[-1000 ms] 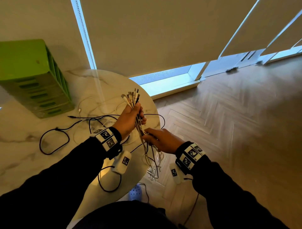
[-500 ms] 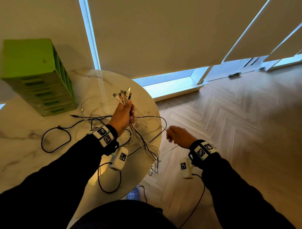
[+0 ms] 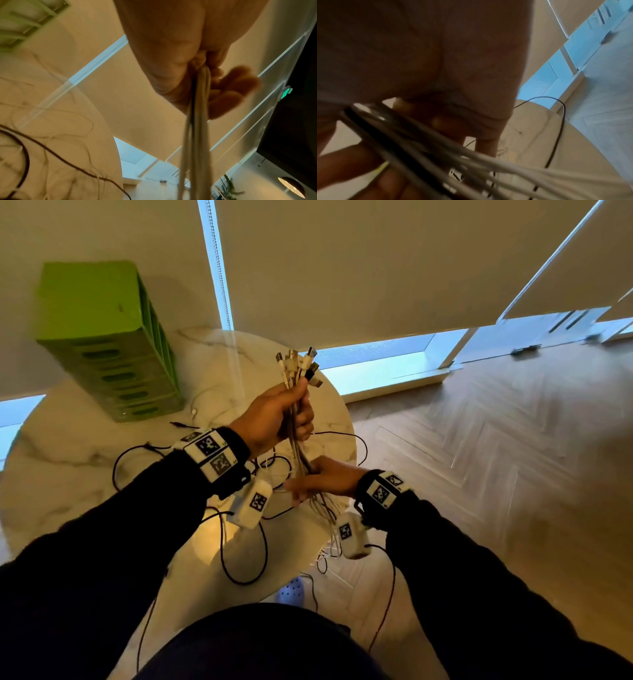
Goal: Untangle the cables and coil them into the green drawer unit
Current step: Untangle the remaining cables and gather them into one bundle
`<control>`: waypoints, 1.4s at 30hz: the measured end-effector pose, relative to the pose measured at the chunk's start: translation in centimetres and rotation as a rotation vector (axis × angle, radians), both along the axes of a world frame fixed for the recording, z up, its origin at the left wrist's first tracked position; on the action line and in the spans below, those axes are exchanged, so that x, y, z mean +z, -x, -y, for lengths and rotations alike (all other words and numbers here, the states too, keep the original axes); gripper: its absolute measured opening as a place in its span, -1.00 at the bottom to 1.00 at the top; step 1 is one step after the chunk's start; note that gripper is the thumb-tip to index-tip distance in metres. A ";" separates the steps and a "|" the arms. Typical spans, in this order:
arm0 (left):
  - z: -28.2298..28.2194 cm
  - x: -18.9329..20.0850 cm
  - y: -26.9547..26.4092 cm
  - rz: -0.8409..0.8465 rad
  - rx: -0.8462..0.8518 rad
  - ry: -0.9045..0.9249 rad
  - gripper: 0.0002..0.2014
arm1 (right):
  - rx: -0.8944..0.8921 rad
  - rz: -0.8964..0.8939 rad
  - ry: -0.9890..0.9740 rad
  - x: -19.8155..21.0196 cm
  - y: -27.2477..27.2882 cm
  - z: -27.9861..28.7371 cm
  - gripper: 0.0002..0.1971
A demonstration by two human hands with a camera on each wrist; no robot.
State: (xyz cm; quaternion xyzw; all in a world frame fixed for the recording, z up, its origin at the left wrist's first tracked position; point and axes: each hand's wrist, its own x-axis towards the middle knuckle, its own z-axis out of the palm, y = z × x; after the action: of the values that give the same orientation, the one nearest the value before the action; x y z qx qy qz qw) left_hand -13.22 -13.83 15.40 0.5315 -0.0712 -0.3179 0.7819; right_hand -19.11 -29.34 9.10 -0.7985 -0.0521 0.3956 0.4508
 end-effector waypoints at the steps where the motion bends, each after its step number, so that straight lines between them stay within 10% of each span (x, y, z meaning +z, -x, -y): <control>1: -0.6 0.4 -0.3 -0.001 -0.003 -0.010 -0.67 | 0.019 -0.081 -0.025 -0.4 0.1 -0.1 -0.63; 6: -5.7 0.6 -2.4 -0.079 0.010 0.128 -0.70 | 0.201 -0.223 0.225 -2.6 0.3 3.0 -0.54; 11: -8.8 -0.5 -3.5 -0.075 0.264 0.205 -0.79 | -0.061 0.319 0.489 -3.1 -1.1 5.6 -0.63; 23: -11.6 -3.2 -6.2 -0.110 1.031 -0.019 -0.73 | 0.241 0.353 0.350 -8.1 2.2 -5.8 -0.55; 33: -16.8 -8.8 -4.5 -0.222 0.816 -0.121 -0.74 | 0.558 -0.053 0.359 -5.2 -3.0 -6.9 -0.21; 42: -18.0 -9.5 -4.3 -0.223 0.755 -0.153 -0.71 | 0.736 0.357 0.451 -5.0 -17.3 -13.5 -0.67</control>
State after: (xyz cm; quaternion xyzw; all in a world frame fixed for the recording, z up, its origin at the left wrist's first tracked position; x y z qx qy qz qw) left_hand -8.91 4.13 5.86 0.5392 0.2385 -0.0681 0.8048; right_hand -1.78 -15.86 4.07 -0.8605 -0.3214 0.3872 0.0794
